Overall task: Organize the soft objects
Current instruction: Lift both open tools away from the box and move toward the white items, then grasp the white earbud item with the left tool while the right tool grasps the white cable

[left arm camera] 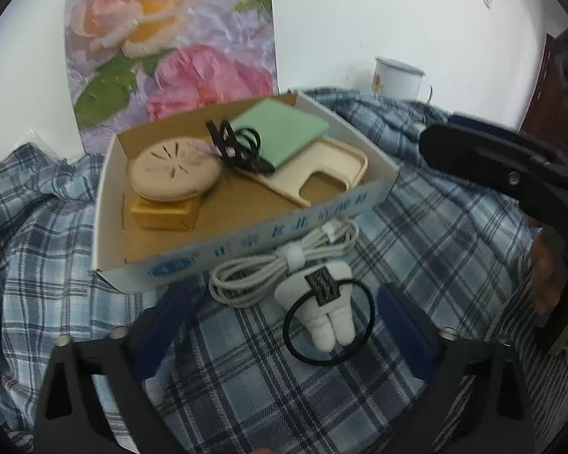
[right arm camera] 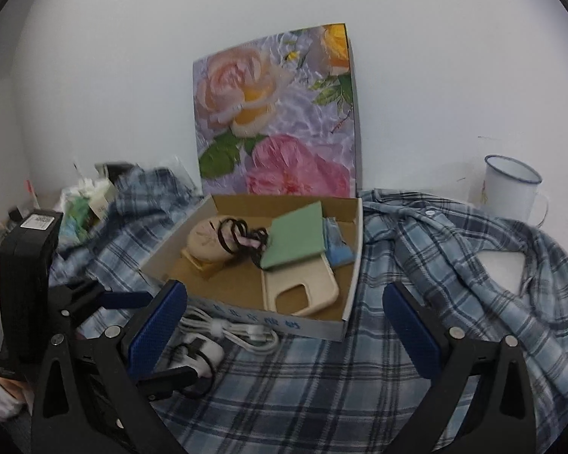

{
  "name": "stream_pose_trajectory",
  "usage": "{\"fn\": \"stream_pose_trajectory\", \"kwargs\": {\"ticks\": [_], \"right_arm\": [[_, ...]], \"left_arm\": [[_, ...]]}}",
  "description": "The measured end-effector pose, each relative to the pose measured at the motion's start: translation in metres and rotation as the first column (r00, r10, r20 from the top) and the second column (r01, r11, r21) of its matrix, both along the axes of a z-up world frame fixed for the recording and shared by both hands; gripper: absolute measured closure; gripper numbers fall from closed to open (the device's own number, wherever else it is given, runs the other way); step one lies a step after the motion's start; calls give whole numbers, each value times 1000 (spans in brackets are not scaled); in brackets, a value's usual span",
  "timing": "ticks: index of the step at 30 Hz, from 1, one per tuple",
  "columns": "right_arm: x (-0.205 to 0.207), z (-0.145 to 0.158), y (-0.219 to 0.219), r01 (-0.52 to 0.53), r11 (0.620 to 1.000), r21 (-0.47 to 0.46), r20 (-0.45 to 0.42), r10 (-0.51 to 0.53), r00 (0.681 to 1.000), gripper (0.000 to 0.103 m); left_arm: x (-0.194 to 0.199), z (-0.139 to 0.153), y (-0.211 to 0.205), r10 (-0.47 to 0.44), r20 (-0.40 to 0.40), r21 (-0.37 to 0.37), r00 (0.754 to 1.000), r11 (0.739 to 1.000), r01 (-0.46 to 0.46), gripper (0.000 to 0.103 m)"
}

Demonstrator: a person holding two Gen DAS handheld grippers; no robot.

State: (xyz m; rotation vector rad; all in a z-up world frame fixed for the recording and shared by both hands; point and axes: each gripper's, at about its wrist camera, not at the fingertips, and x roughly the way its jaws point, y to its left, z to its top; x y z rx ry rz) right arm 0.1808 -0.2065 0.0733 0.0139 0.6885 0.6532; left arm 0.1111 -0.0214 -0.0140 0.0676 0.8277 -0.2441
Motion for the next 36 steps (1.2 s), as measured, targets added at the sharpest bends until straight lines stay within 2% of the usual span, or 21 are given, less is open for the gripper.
{"fn": "stream_pose_trajectory", "kwargs": {"ticks": [2,4,8,10,13,15,17,18,23,30,36], "right_arm": [[-3,-1,4,-7,1000,-25,21,7,1000,0],[-2,-4,7,-20,999,-27,10,20,1000,0],[-1,-10,9,-31,999,-25,-22,30,999,0],[-1,-10,9,-26,999,-30,-20,25,999,0],[-1,-9,7,-19,1000,-23,-17,19,1000,0],[-1,-9,7,-17,1000,-23,-20,17,1000,0],[0,-10,8,-17,999,-27,-29,16,999,0],[0,-11,7,-18,999,-28,-33,17,999,0],[1,-13,9,-27,999,-32,-41,25,999,0],[-1,-16,13,-45,998,-41,-54,43,998,0],[-1,-26,23,-117,993,-25,-119,113,986,0]], "left_arm": [[3,-6,-1,-10,-26,3,1000,1000,10,17],[7,-11,2,-22,-63,-35,998,999,19,21],[4,-11,0,-30,-52,-41,998,999,28,31],[4,-10,-1,-53,-55,-61,997,997,49,32],[6,-13,-5,-57,-62,-51,996,997,54,32],[6,-13,-6,-59,-61,-48,996,997,57,39],[7,-13,-6,-59,-61,-50,996,997,56,56],[7,-13,-6,-60,-62,-50,996,997,57,57],[10,-18,-7,-75,-86,-55,993,996,71,62],[6,-14,-8,-89,-79,-63,993,994,84,64],[-5,1,1,-79,-41,-2,996,997,79,64]]}}
